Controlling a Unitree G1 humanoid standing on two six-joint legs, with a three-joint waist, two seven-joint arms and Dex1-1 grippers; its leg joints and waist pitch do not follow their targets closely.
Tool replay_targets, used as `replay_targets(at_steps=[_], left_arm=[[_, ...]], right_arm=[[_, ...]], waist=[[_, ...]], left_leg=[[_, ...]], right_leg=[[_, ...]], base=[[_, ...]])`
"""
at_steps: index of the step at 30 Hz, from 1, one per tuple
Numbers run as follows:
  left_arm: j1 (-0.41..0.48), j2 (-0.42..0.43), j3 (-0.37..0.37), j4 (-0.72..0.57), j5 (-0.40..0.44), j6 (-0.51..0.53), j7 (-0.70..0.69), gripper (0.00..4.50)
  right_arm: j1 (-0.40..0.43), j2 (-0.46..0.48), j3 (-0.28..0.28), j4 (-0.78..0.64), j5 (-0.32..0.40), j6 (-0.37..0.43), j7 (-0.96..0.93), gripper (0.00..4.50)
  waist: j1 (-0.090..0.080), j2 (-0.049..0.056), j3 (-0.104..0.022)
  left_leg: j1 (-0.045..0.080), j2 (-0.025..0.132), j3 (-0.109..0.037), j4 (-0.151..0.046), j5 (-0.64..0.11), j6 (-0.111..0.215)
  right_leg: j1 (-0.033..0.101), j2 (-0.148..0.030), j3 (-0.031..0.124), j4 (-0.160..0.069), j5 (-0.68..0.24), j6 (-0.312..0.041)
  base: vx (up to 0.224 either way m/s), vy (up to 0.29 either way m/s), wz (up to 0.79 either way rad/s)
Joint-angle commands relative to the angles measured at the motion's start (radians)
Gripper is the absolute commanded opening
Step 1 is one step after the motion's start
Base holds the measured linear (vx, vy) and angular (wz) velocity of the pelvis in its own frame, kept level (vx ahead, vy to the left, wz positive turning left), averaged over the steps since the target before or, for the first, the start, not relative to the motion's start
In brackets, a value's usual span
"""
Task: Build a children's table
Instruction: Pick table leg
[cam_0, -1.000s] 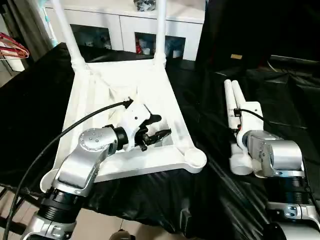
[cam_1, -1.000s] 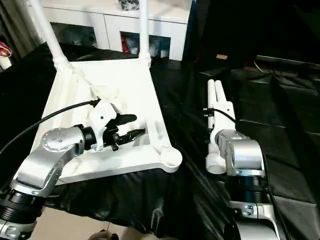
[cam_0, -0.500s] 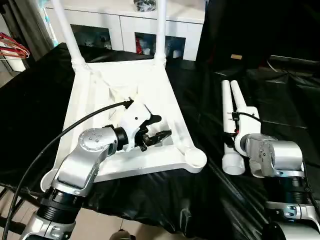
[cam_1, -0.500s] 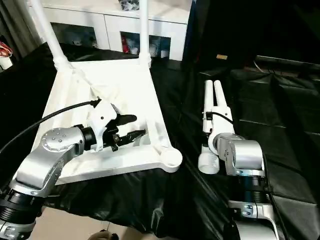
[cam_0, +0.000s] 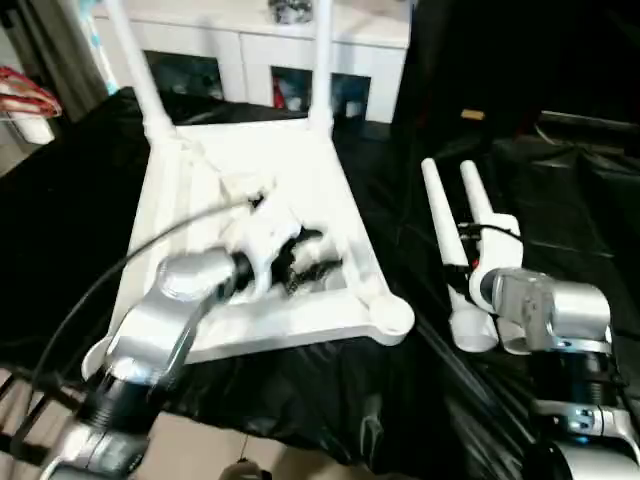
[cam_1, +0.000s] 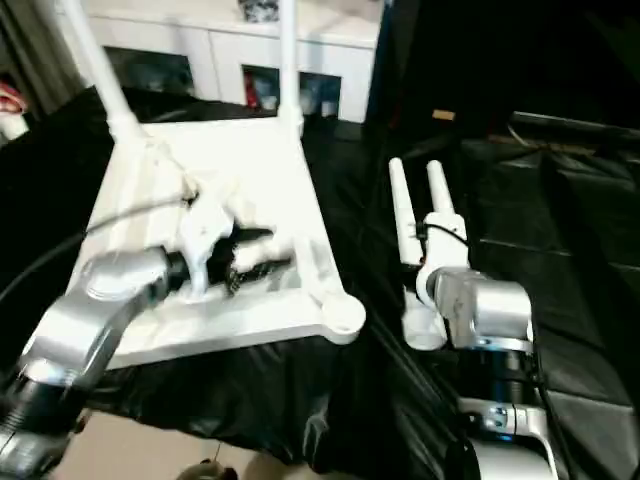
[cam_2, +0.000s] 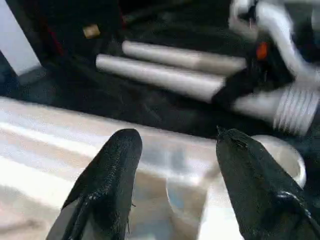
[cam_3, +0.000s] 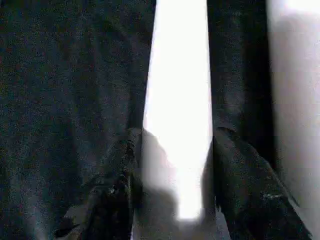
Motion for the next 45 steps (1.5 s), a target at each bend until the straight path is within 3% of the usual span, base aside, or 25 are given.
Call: replay_targets(at_steps=[1, 6, 11, 12, 15, 16, 18, 22, 26, 30, 32, 37, 45], left_arm=[[-0.037, -0.019, 0.028, 0.025, -0.023, 0.027, 0.032, 2.79], [-0.134, -0.099, 0.097, 0.130, -0.064, 0.078, 0.117, 2.79], [-0.197, -0.167, 0.151, 0.190, -0.134, 0.141, 0.155, 2.79], [-0.242, -0.219, 0.184, 0.242, -0.171, 0.161, 0.189, 2.79], [-0.269, -0.247, 0.202, 0.279, -0.186, 0.158, 0.209, 2.79], [-0.309, -0.286, 0.237, 0.341, -0.210, 0.144, 0.239, 2.79], [-0.327, -0.299, 0.251, 0.369, -0.213, 0.134, 0.254, 2.79], [-0.363, -0.322, 0.293, 0.424, -0.229, 0.101, 0.288, 2.79], [-0.392, -0.339, 0.350, 0.428, -0.286, 0.099, 0.303, 2.79], [-0.410, -0.345, 0.385, 0.427, -0.309, 0.089, 0.331, 2.46], [-0.433, -0.354, 0.419, 0.447, -0.325, 0.058, 0.364, 2.35], [-0.445, -0.355, 0.433, 0.459, -0.333, 0.040, 0.375, 2.05], [-0.442, -0.357, 0.423, 0.424, -0.378, 0.050, 0.305, 1.96]], right_arm=[[-0.032, 0.004, -0.029, -0.032, 0.047, -0.046, 0.024, 1.83], [-0.043, 0.017, -0.040, -0.072, 0.095, -0.104, 0.079, 1.83], [-0.030, 0.039, -0.033, -0.130, 0.149, -0.194, 0.155, 1.83], [0.003, 0.054, 0.014, -0.191, 0.183, -0.325, 0.259, 1.83], [0.025, 0.070, 0.042, -0.234, 0.215, -0.372, 0.325, 1.82], [0.058, 0.085, 0.098, -0.294, 0.248, -0.402, 0.404, 1.82], [0.069, 0.090, 0.118, -0.314, 0.259, -0.403, 0.424, 1.82], [0.083, 0.104, 0.156, -0.343, 0.277, -0.402, 0.459, 1.82], [0.094, 0.105, 0.184, -0.338, 0.273, -0.431, 0.474, 1.82], [0.095, 0.106, 0.192, -0.328, 0.270, -0.455, 0.479, 1.82], [0.103, 0.104, 0.199, -0.330, 0.272, -0.472, 0.487, 1.82], [0.104, 0.104, 0.200, -0.331, 0.273, -0.476, 0.487, 1.81], [0.107, 0.098, 0.207, -0.337, 0.286, -0.475, 0.478, 1.81]], waist=[[0.005, 0.008, -0.078], [0.006, 0.009, -0.081], [0.010, 0.006, -0.083], [0.011, 0.004, -0.084], [0.016, 0.006, -0.083], [0.020, 0.007, -0.082], [0.026, 0.006, -0.082], [0.034, 0.009, -0.079], [0.036, 0.007, -0.081], [0.033, 0.003, -0.081], [0.035, 0.007, -0.081], [0.036, 0.007, -0.082], [0.033, 0.009, -0.081]], left_leg=[[0.011, 0.024, -0.010, -0.059, -0.175, -0.052], [0.008, 0.019, -0.007, -0.054, -0.146, -0.036], [0.003, 0.022, -0.009, -0.051, -0.128, -0.012], [0.004, 0.023, -0.009, -0.051, -0.125, -0.007], [0.000, 0.024, -0.011, -0.049, -0.129, 0.019], [0.003, 0.023, -0.007, -0.046, -0.141, 0.027], [0.001, 0.025, -0.010, -0.050, -0.139, 0.030], [0.005, 0.025, -0.012, -0.052, -0.172, 0.012], [0.002, 0.026, -0.013, -0.052, -0.173, 0.006], [0.001, 0.027, -0.013, -0.052, -0.159, 0.014], [0.001, 0.026, -0.012, -0.050, -0.153, 0.018], [-0.002, 0.025, -0.014, -0.050, -0.141, 0.023], [-0.001, 0.026, -0.014, -0.052, -0.155, 0.020]], right_leg=[[0.055, -0.062, 0.046, -0.075, -0.155, -0.145], [0.058, -0.058, 0.047, -0.073, -0.116, -0.149], [0.061, -0.062, 0.044, -0.069, -0.074, -0.178], [0.061, -0.061, 0.044, -0.068, -0.069, -0.179], [0.064, -0.064, 0.043, -0.069, -0.066, -0.183], [0.060, -0.063, 0.044, -0.077, -0.075, -0.181], [0.062, -0.063, 0.043, -0.077, -0.084, -0.189], [0.057, -0.065, 0.043, -0.085, -0.161, -0.166], [0.060, -0.068, 0.043, -0.082, -0.153, -0.163], [0.059, -0.067, 0.043, -0.080, -0.131, -0.161], [0.058, -0.066, 0.043, -0.080, -0.120, -0.169], [0.061, -0.066, 0.042, -0.078, -0.099, -0.170], [0.061, -0.066, 0.042, -0.081, -0.109, -0.171]], base=[[0.000, 0.000, 0.00], [0.000, 0.000, 0.00], [0.000, 0.000, 0.00], [0.000, 0.000, 0.00], [0.000, 0.000, 0.00], [0.000, 0.000, 0.00], [0.000, 0.000, 0.00], [0.000, 0.000, 0.00], [0.000, 0.000, 0.00], [0.000, 0.000, 0.00], [0.000, 0.000, 0.00], [0.000, 0.000, 0.00], [0.000, 0.000, 0.00]])
